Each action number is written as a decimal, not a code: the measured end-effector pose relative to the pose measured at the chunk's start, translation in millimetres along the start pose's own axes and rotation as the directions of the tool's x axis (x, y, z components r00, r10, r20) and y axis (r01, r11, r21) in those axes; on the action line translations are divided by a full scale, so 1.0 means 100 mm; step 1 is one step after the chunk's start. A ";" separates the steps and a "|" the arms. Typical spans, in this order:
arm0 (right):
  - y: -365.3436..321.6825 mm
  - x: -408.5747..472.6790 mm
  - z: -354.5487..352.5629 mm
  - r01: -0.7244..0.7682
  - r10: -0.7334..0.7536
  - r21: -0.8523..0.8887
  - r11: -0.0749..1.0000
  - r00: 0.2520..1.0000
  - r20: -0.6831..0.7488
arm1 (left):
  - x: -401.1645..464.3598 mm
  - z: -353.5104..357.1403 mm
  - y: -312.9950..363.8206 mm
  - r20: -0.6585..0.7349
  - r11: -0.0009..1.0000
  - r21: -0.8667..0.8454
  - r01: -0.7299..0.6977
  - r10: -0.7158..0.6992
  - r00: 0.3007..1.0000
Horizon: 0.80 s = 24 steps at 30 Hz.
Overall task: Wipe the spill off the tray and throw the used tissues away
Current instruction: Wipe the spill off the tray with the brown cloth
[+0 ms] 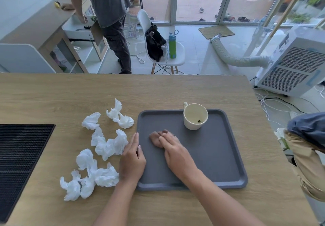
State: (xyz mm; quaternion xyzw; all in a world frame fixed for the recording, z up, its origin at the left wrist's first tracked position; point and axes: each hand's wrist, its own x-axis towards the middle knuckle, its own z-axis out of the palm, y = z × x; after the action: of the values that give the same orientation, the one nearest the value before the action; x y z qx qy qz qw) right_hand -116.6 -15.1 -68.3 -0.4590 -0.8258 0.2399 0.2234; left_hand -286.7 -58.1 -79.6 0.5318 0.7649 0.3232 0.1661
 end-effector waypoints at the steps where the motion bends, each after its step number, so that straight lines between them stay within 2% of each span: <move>1: 0.08 0.07 -0.02 -0.059 0.059 -0.003 0.998 0.998 -0.030 | 0.01 0.00 0.00 -0.004 1.000 0.004 -0.003 0.003 1.000; 4: 0.14 0.41 0.01 -0.231 0.229 -0.010 0.973 0.970 -0.079 | 0.01 0.00 0.02 0.002 1.000 0.017 -0.006 0.006 1.000; 7: 0.00 0.65 0.13 -0.259 0.259 0.021 0.966 0.961 -0.093 | 0.01 -0.01 0.02 0.011 1.000 0.015 0.000 0.000 1.000; 12: -0.30 0.37 0.24 0.009 -0.005 0.066 0.998 0.999 -0.054 | 0.01 -0.01 -0.03 0.036 1.000 -0.005 0.027 -0.026 0.999; 16: -0.13 -0.07 0.09 0.111 -0.112 0.043 0.993 0.993 0.020 | 0.00 -0.02 -0.03 0.029 0.999 0.012 0.031 -0.031 0.999; 20: 0.20 -0.36 -0.21 -0.037 0.040 0.030 0.999 0.996 -0.075 | 0.00 0.00 -0.01 0.034 1.000 0.008 0.025 -0.025 0.999; 24: 0.22 -0.20 -0.18 -0.207 0.208 0.021 0.978 0.970 -0.126 | 0.01 0.01 0.01 0.010 1.000 0.006 0.020 -0.020 1.000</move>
State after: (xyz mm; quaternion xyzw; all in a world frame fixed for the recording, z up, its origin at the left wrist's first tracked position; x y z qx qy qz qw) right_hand -81.8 -19.0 -70.3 -0.5564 -0.7563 0.2354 0.2512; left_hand -285.5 -57.0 -79.6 0.5264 0.7703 0.3165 0.1714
